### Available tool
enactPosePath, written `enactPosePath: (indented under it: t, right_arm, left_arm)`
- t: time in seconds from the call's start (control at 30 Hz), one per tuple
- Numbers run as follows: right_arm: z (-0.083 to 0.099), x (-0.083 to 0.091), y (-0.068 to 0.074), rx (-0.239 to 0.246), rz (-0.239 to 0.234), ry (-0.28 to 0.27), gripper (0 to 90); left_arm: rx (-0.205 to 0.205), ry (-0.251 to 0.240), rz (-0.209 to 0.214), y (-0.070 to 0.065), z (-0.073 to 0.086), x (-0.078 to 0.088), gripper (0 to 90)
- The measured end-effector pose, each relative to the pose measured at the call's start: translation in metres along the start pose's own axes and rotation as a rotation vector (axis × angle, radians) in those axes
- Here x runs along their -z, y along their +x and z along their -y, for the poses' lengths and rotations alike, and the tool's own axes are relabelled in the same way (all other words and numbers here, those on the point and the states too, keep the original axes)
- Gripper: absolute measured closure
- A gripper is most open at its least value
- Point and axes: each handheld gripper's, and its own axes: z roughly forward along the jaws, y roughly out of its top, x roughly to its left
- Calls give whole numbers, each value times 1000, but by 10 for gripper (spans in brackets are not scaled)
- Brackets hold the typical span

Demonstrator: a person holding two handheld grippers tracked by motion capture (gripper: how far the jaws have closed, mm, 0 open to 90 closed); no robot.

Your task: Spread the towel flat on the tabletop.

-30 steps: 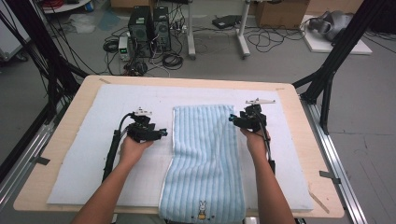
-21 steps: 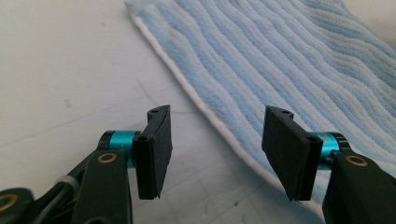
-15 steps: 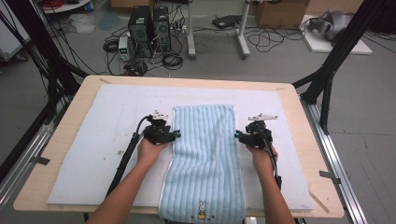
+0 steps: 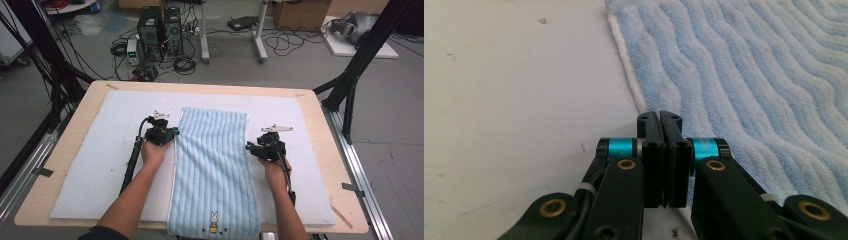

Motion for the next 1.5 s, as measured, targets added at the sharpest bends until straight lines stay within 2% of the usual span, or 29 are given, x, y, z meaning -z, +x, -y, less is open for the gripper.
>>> enactPosePath:
  t: [0.03,0.13,0.2,0.23,0.3,0.33,0.4,0.47,0.53,0.6,0.63,0.7,0.77,0.87,0.93,0.97,1.0,1.03,1.07,1.1,1.13,1.17,1.2,1.27,1.3,1.33,1.37,1.43,1.5]
  right_arm:
    - [-1,-2,1,6,2,-4,520]
    - [-4,-10,4,6,19,-9,548]
    - [-8,-17,4,2,53,-14,583]
    - [-10,-21,3,-15,65,-10,610]
    - [-14,-29,0,-25,62,-3,671]
    - [-16,-35,0,-24,59,18,696]
    - [-20,-41,0,13,48,16,806]
    - [-24,-44,0,25,57,28,875]
    - [-28,-46,1,50,116,33,882]
    - [-29,-50,-1,42,171,20,882]
    - [-29,-51,-3,28,188,11,878]
    - [-28,-51,-5,0,189,-4,817]
    - [-27,-47,-6,-8,182,-14,745]
    - [-22,-29,-7,-26,133,-73,688]
    - [-20,-21,-8,-44,100,-72,633]
    - [-19,-17,-8,-55,80,-63,615]
    - [-16,-13,-7,-49,65,-77,614]
    - [-14,-9,-5,-37,67,-81,605]
    - [-12,-7,-3,-29,65,-79,606]
    - [-10,-4,-1,-19,70,-76,607]
    - [-8,-3,1,-6,72,-72,615]
    - [-5,-2,3,1,63,-61,618]
    - [-3,-3,4,-2,51,-45,622]
    - [2,-6,7,-14,29,-13,655]
    - [3,-8,9,-11,30,6,680]
    - [5,-10,11,-5,36,18,701]
    - [6,-12,12,-5,33,22,724]
    - [5,-13,10,-21,21,11,837]
    - [5,-15,6,-14,23,8,863]
  left_arm:
    - [-1,-3,0,0,0,1,834]
    - [-4,-4,1,1,0,2,617]
    - [-10,1,10,2,1,4,541]
    - [-19,6,13,2,1,5,515]
    - [-20,9,26,2,0,8,466]
    - [-19,8,32,3,0,10,462]
    - [-13,2,32,4,-1,13,446]
    - [-11,1,35,4,-2,16,439]
    - [-14,14,37,4,-2,18,433]
    - [-22,33,46,2,-1,19,420]
    - [-25,35,47,0,-1,19,417]
    - [-42,48,57,-3,0,18,411]
    - [-63,61,67,-6,1,18,412]
    - [-57,85,87,-8,3,17,450]
    - [-71,85,79,-11,4,15,467]
    - [-83,85,83,-13,4,15,505]
    - [-100,90,78,-15,4,15,556]
    - [-123,87,56,-18,5,15,583]
    - [-170,85,25,-22,6,15,649]
    - [-187,75,39,-24,8,16,742]
    - [-191,73,34,-27,9,15,861]
    - [-222,75,17,-30,8,15,869]
    - [-226,70,8,-31,8,14,875]
    - [-186,67,8,-28,7,13,876]
    - [-162,63,6,-26,7,13,876]
    - [-157,61,2,-23,7,12,876]
    - [-151,58,-3,-21,6,12,876]
    - [-125,48,1,-17,6,11,876]
    - [-112,39,4,-16,6,10,870]
